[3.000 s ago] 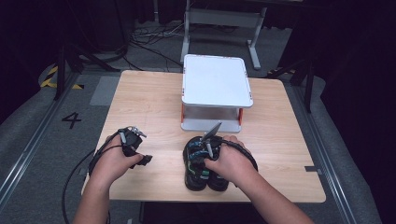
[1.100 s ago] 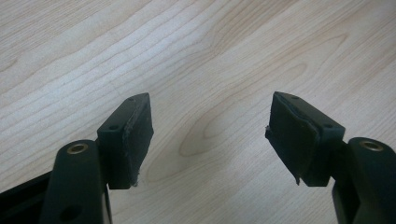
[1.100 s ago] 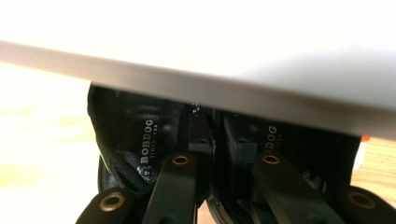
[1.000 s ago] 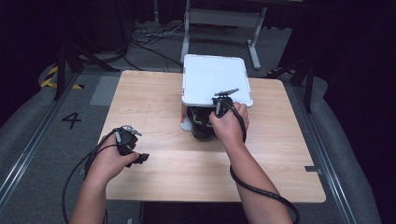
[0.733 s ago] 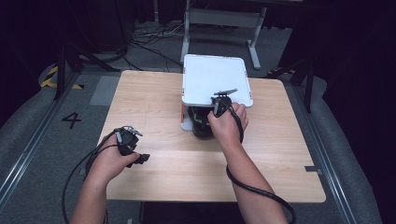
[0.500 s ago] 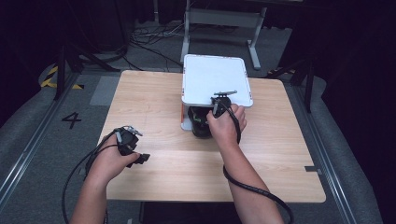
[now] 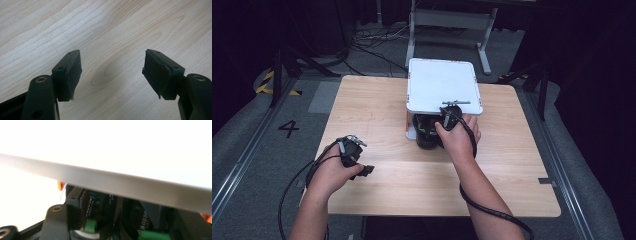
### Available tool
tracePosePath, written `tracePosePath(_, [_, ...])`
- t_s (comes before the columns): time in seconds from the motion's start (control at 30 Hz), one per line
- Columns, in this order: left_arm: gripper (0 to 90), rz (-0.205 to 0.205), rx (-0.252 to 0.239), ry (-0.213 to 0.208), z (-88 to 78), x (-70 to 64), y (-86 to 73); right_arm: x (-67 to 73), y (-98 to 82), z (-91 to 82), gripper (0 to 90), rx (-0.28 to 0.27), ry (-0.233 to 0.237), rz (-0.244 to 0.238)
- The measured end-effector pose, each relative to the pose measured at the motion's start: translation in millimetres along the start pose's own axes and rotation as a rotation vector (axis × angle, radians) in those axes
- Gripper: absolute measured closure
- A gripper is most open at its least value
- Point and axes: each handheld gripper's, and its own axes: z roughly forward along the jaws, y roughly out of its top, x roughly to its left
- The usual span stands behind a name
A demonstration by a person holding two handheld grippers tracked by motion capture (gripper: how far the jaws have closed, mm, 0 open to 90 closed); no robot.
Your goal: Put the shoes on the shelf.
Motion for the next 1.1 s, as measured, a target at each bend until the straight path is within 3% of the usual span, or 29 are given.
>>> tracePosePath(0.03, [30.9, 0.003, 0.001, -0.002, 0.0, -0.4, 0.3, -0.4, -0.2, -5.1, 31.7, 0.001, 0.014, -0.027])
tracePosePath(0.07, [29.7, -0.003, -0.006, -0.015, 0.8, -2.5, 0.8, -1.0, -0.5, -16.1, 28.7, -0.018, 0.004, -0.087])
tracePosePath(0.1, [29.0, 0.002, -0.005, -0.017, 1.0, -3.3, 1.5, -1.7, -0.7, -20.7, 28.9, -0.014, -0.001, -0.105])
tracePosePath(0.27, [26.5, 0.006, -0.008, -0.046, 4.0, -9.5, 5.5, -10.2, -3.0, -41.1, 33.9, 0.026, 0.042, -0.140])
tracePosePath(0.3, [26.1, 0.013, -0.011, -0.050, 5.3, -13.1, 8.8, -16.8, -5.2, -47.1, 39.7, 0.024, 0.095, -0.163])
tracePosePath(0.37, [26.0, 0.019, -0.012, -0.053, 5.8, -14.8, 10.7, -20.0, -6.7, -50.5, 40.0, 0.031, 0.106, -0.172])
tracePosePath(0.4, [26.0, 0.030, -0.014, -0.056, 6.5, -16.7, 13.2, -23.3, -8.4, -54.0, 39.1, 0.026, 0.108, -0.189])
tracePosePath(0.43, [26.5, 0.049, -0.016, -0.068, 8.0, -19.1, 16.9, -31.2, -12.5, -63.6, 29.3, 0.022, 0.069, -0.214])
tracePosePath(0.5, [27.5, 0.058, -0.017, -0.079, 9.6, -21.6, 19.5, -33.5, -14.0, -66.9, 31.1, 0.014, 0.067, -0.209])
tracePosePath(0.53, [29.1, 0.073, -0.014, -0.086, 10.8, -23.5, 21.7, -37.9, -16.5, -72.6, 35.5, 0.004, 0.093, -0.195])
tracePosePath(0.6, [31.7, 0.108, -0.015, -0.095, 14.3, -28.1, 25.8, -43.7, -20.8, -79.9, 29.1, -0.003, 0.132, -0.157])
tracePosePath(0.67, [34.9, 0.120, -0.032, -0.079, 18.4, -33.1, 31.1, -49.8, -26.2, -88.9, 30.5, 0.003, 0.119, -0.191])
tracePosePath(0.73, [33.7, 0.129, -0.051, -0.069, 22.7, -40.5, 37.6, -56.7, -36.2, -94.7, 24.9, -0.002, 0.162, -0.251])
tracePosePath(0.77, [33.3, 0.129, -0.051, -0.069, 22.7, -40.5, 37.6, -56.7, -36.2, -94.7, 24.9, -0.002, 0.162, -0.251])
tracePosePath(0.83, [33.3, 0.125, -0.068, -0.076, 25.4, -47.2, 42.0, -61.0, -45.7, -97.0, 23.1, 0.004, 0.211, -0.276])
tracePosePath(0.87, [33.0, 0.107, -0.081, -0.074, 25.6, -50.1, 43.8, -62.4, -49.8, -97.2, 23.1, 0.017, 0.219, -0.298])
tracePosePath(1.0, [38.6, 0.086, -0.150, -0.078, 27.6, -59.8, 52.5, -64.5, -65.0, -95.5, 42.0, 0.008, 0.207, -0.367])
tracePosePath(1.03, [43.0, 0.081, -0.155, -0.089, 28.4, -62.2, 54.5, -65.7, -68.2, -94.0, 49.7, 0.019, 0.221, -0.355])
tracePosePath(1.1, [48.2, 0.085, -0.168, -0.098, 30.9, -65.7, 57.6, -69.4, -74.8, -89.3, 53.8, 0.022, 0.239, -0.329])
